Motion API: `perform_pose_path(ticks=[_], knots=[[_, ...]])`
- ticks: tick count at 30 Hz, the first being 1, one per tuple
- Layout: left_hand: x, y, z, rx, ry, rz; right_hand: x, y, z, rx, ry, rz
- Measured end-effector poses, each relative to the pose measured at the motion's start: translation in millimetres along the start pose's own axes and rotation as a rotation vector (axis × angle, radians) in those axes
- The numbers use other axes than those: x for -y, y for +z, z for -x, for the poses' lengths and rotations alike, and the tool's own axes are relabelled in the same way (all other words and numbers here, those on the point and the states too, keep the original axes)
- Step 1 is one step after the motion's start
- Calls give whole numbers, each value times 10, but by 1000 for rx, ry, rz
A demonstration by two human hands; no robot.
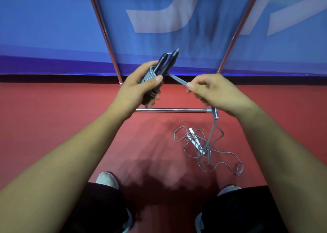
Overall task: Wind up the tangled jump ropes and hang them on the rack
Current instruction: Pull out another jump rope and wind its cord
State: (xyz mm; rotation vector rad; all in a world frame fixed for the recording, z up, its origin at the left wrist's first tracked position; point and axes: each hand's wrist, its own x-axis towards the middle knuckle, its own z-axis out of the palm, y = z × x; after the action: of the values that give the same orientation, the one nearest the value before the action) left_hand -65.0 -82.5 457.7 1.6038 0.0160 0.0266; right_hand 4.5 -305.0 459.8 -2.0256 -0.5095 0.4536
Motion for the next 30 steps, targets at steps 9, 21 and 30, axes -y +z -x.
perform_pose_path(ticks=[9, 21, 30], knots=[[45, -110, -105, -195, -107, -173, 74, 110, 23, -12, -8, 217], [290, -71, -112, 88, -99, -1184, 264, 254, 31, -37, -351, 675], [185, 136, 42, 370, -7, -1033, 297, 121, 81, -117, -208, 441]])
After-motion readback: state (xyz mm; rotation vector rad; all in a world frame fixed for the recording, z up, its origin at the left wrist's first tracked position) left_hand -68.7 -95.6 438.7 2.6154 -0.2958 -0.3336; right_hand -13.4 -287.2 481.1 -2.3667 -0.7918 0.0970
